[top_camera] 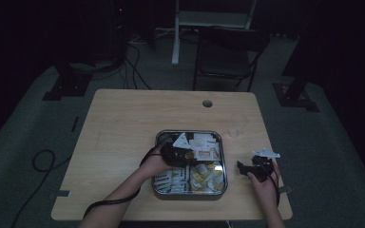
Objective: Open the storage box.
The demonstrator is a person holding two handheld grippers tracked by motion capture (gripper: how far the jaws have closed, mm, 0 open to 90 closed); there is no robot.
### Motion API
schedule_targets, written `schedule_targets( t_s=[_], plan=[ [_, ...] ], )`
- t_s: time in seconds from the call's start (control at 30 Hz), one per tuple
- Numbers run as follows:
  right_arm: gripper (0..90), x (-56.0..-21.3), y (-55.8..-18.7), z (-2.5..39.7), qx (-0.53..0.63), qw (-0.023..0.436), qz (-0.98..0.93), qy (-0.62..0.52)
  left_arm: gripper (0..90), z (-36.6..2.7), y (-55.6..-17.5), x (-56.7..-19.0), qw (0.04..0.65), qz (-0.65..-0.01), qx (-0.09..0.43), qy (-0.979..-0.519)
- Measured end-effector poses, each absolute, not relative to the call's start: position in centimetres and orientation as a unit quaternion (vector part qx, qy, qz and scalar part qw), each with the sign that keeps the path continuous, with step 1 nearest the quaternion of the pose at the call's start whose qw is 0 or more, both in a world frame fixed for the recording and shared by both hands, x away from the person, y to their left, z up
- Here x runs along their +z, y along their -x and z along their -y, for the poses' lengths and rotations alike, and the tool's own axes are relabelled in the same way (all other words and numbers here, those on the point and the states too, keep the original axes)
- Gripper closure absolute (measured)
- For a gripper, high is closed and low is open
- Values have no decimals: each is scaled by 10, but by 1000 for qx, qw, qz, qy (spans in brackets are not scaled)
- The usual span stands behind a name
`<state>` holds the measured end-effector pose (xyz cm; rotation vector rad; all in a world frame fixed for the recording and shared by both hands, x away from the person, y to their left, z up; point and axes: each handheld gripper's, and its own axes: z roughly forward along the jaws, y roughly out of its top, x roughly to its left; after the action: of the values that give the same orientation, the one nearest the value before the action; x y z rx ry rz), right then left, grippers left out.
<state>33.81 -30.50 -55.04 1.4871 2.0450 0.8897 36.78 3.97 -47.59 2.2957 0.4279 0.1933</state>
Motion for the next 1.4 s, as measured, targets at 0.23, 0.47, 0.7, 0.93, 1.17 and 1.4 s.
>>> schedule_targets(
  t_s=[0.23,0.47,0.7,0.93,1.17,1.4],
  plan=[
    [133,-550,-338,305,323,228,-742,-540,598,-39,-367,-470,380,-164,74,-907],
    [133,-550,-338,305,323,228,-742,-540,599,-40,-368,-458,389,-166,85,-902],
    [133,-550,-338,305,323,228,-742,-541,599,-46,-369,-449,392,-169,91,-900],
    [133,-550,-338,305,323,229,-743,-539,599,-55,-371,-443,391,-176,97,-898],
    [133,-550,-338,305,323,229,-743,-540,599,-66,-373,-439,393,-190,105,-894],
    [132,-550,-338,305,323,229,-743,-540,599,-76,-375,-437,393,-201,112,-890]
  ],
)
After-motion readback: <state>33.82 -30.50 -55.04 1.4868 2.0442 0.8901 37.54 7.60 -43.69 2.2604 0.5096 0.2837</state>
